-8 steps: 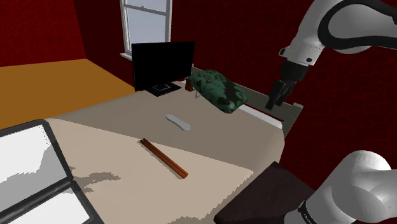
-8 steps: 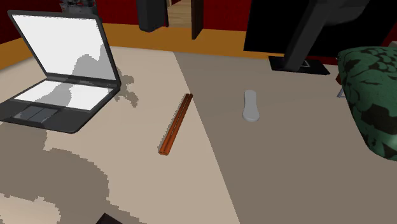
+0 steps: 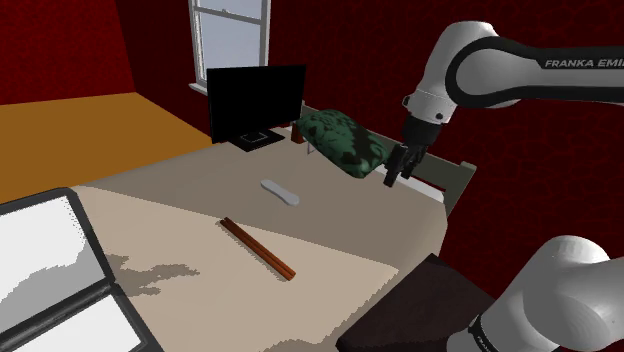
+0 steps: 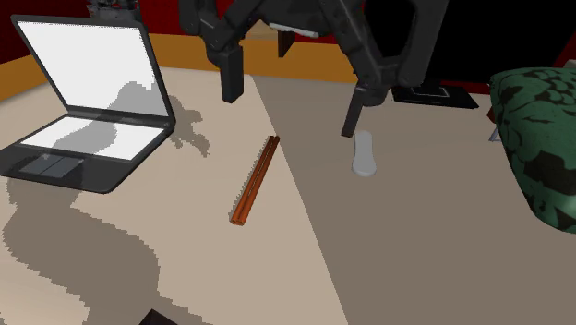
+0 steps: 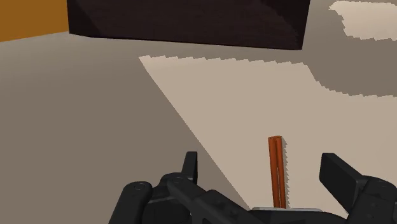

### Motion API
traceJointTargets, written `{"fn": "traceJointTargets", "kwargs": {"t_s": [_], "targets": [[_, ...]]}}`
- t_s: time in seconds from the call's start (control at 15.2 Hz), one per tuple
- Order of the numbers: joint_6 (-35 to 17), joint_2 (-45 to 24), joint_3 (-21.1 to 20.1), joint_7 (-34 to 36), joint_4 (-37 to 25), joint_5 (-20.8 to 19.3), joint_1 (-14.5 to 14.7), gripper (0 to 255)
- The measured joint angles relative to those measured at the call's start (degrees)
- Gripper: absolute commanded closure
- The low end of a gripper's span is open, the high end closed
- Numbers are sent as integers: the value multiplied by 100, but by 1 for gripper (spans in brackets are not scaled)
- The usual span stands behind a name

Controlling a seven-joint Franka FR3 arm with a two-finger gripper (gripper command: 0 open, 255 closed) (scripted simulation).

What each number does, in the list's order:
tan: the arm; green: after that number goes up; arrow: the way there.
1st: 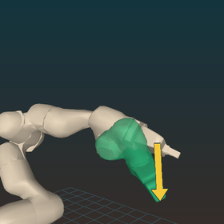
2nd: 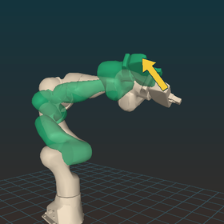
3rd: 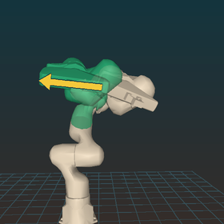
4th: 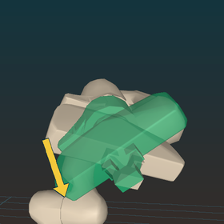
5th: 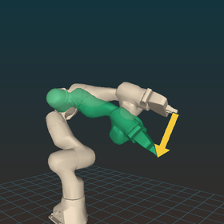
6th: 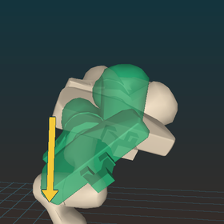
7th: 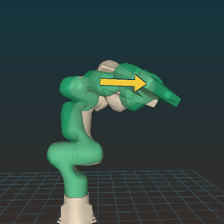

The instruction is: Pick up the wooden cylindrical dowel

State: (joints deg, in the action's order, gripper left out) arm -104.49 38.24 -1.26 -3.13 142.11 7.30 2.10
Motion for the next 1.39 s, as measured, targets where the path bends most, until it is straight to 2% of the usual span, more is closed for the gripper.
{"fn": "traceJointTargets", "kwargs": {"t_s": [0.26,0.73,1.39], "targets": [[-668,-651,-238,130,-2,81,113,0],[-1853,-2190,-606,363,-370,57,241,0],[-2944,-4404,-948,929,-1472,-457,426,0]]}}
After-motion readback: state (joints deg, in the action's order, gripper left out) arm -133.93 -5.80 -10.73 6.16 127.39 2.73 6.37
